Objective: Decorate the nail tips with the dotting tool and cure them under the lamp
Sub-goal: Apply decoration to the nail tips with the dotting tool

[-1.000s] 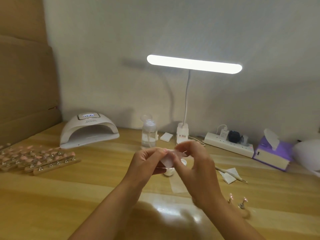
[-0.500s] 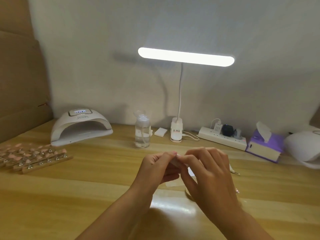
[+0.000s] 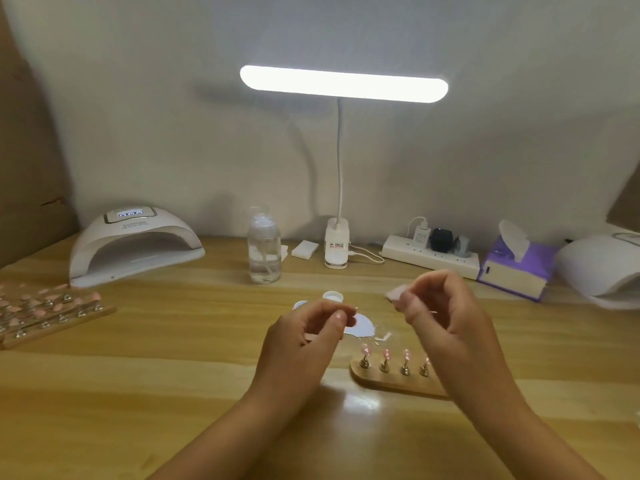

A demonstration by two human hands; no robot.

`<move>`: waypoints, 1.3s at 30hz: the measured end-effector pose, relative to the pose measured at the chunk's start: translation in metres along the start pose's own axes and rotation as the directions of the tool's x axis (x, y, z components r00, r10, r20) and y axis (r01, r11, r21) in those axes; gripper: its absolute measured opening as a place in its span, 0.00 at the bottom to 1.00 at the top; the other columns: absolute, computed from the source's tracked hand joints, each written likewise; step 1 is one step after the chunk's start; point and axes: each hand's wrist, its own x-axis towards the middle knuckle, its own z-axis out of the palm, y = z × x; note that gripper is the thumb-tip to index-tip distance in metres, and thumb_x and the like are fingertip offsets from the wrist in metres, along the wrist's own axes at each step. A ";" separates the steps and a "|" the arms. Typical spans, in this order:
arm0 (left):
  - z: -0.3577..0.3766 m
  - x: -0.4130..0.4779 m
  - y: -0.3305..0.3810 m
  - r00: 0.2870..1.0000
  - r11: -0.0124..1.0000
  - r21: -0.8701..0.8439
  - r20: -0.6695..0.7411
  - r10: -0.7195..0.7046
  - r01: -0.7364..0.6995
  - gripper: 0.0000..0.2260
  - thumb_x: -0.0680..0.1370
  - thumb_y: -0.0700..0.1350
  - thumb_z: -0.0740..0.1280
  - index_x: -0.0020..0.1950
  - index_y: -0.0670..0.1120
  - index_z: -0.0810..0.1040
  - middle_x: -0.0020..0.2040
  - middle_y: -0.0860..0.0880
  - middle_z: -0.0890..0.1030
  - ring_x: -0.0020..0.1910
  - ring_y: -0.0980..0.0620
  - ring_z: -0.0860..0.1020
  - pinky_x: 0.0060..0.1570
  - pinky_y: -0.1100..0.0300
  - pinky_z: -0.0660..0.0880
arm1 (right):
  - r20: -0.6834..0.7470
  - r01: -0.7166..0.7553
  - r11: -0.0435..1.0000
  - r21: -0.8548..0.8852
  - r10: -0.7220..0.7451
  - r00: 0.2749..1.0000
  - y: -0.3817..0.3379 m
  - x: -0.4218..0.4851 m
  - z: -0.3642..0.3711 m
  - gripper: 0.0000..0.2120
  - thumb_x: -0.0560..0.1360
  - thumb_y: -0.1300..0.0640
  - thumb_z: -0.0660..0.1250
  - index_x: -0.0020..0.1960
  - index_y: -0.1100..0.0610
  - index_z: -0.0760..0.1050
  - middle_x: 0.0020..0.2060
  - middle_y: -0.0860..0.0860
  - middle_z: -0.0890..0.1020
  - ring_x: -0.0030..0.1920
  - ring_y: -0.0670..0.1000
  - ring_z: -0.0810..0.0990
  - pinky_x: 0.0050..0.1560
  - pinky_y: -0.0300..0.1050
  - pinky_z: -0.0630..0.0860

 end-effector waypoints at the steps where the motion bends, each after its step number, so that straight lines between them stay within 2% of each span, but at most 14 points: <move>1: 0.000 0.001 -0.005 1.000 0.993 0.114 -0.019 -0.015 0.017 0.07 0.78 0.45 0.69 0.49 0.57 0.82 0.45 0.64 0.83 0.43 0.63 0.80 0.41 0.71 0.73 | -0.001 -0.061 0.997 0.056 0.061 0.998 0.002 0.002 -0.007 0.08 0.74 0.51 0.69 0.48 0.54 0.76 0.42 0.45 0.84 0.43 0.45 0.83 0.45 0.42 0.80; 3: 0.004 0.001 -0.013 0.996 0.963 0.262 0.043 -0.077 0.063 0.08 0.74 0.46 0.71 0.48 0.59 0.79 0.45 0.66 0.81 0.41 0.64 0.77 0.40 0.72 0.71 | 0.019 -0.140 0.980 0.139 0.139 0.990 0.005 0.005 -0.020 0.05 0.74 0.55 0.70 0.48 0.56 0.78 0.41 0.47 0.86 0.41 0.45 0.84 0.42 0.37 0.80; 6: 0.015 -0.001 -0.019 0.983 0.940 0.336 0.146 -0.110 0.055 0.06 0.71 0.50 0.73 0.46 0.59 0.79 0.47 0.63 0.80 0.37 0.68 0.76 0.39 0.73 0.69 | 0.051 -0.191 0.965 0.178 0.184 0.982 0.010 0.006 -0.030 0.03 0.74 0.58 0.71 0.47 0.54 0.82 0.39 0.47 0.87 0.39 0.45 0.84 0.39 0.32 0.78; 11: 0.020 0.000 -0.022 0.989 0.938 0.347 0.135 -0.053 0.003 0.04 0.72 0.50 0.73 0.43 0.57 0.80 0.46 0.60 0.82 0.33 0.69 0.73 0.36 0.75 0.66 | 0.086 -0.195 0.974 0.117 0.185 0.979 0.014 0.004 -0.026 0.05 0.75 0.59 0.71 0.45 0.50 0.83 0.38 0.46 0.85 0.38 0.46 0.82 0.39 0.34 0.79; 14: 0.020 0.000 -0.025 0.992 0.929 0.370 0.124 -0.028 -0.020 0.04 0.73 0.50 0.73 0.42 0.58 0.79 0.45 0.62 0.81 0.33 0.66 0.73 0.35 0.72 0.65 | 0.103 -0.188 0.980 0.059 0.181 0.978 0.014 0.002 -0.021 0.05 0.74 0.58 0.72 0.46 0.49 0.82 0.38 0.41 0.85 0.38 0.43 0.82 0.39 0.33 0.78; 17: 0.020 -0.001 -0.026 0.991 0.919 0.386 0.133 0.026 -0.076 0.03 0.73 0.51 0.72 0.42 0.58 0.79 0.44 0.64 0.81 0.38 0.61 0.75 0.39 0.66 0.68 | 0.116 -0.171 0.985 -0.021 0.173 0.978 0.013 0.000 -0.019 0.05 0.74 0.58 0.72 0.44 0.47 0.82 0.38 0.41 0.84 0.39 0.46 0.82 0.36 0.37 0.79; 19: 0.020 -0.002 -0.027 0.989 0.917 0.380 0.129 0.076 -0.120 0.03 0.74 0.50 0.72 0.42 0.57 0.79 0.44 0.64 0.81 0.44 0.60 0.76 0.41 0.67 0.71 | 0.130 -0.181 0.983 -0.025 0.183 0.975 0.012 0.000 -0.019 0.06 0.74 0.58 0.72 0.43 0.47 0.82 0.38 0.42 0.84 0.40 0.48 0.81 0.35 0.39 0.79; 23: 0.021 -0.003 -0.025 0.985 0.937 0.302 0.043 0.168 -0.173 0.05 0.76 0.50 0.72 0.41 0.57 0.79 0.43 0.65 0.81 0.48 0.61 0.78 0.42 0.72 0.68 | 0.202 -0.192 0.981 0.011 0.186 0.962 0.007 -0.001 -0.020 0.04 0.73 0.59 0.73 0.43 0.50 0.82 0.38 0.47 0.84 0.39 0.50 0.81 0.37 0.44 0.78; 25: 0.021 -0.004 -0.022 0.974 0.949 0.224 0.010 0.226 -0.222 0.04 0.77 0.52 0.71 0.42 0.57 0.80 0.43 0.64 0.82 0.47 0.61 0.80 0.44 0.71 0.69 | 0.251 -0.191 0.980 0.062 0.169 0.953 0.004 -0.003 -0.019 0.03 0.72 0.60 0.73 0.43 0.53 0.82 0.37 0.50 0.84 0.35 0.48 0.81 0.33 0.39 0.78; 28: 0.020 -0.006 -0.018 0.951 0.940 0.159 -0.018 0.309 -0.302 0.03 0.76 0.53 0.69 0.45 0.56 0.81 0.44 0.63 0.83 0.45 0.60 0.81 0.44 0.70 0.70 | 0.305 -0.221 0.966 0.133 0.173 0.937 0.001 -0.004 -0.016 0.02 0.73 0.61 0.73 0.44 0.57 0.81 0.35 0.50 0.84 0.32 0.41 0.80 0.32 0.32 0.74; 31: 0.019 -0.006 -0.019 0.938 0.931 0.140 -0.031 0.344 -0.337 0.03 0.76 0.52 0.69 0.47 0.55 0.82 0.45 0.63 0.83 0.44 0.58 0.81 0.43 0.70 0.71 | 0.322 -0.260 0.951 0.168 0.196 0.926 0.000 -0.004 -0.015 0.03 0.72 0.58 0.73 0.45 0.58 0.81 0.37 0.51 0.85 0.33 0.41 0.80 0.32 0.32 0.74; 39: 0.020 -0.006 -0.019 0.910 0.904 0.155 -0.058 0.411 -0.399 0.07 0.76 0.55 0.67 0.49 0.56 0.82 0.45 0.64 0.83 0.42 0.56 0.80 0.41 0.70 0.71 | 0.330 -0.258 0.954 0.150 0.198 0.923 0.001 -0.006 -0.012 0.03 0.73 0.59 0.73 0.44 0.59 0.81 0.38 0.52 0.85 0.34 0.43 0.81 0.35 0.32 0.76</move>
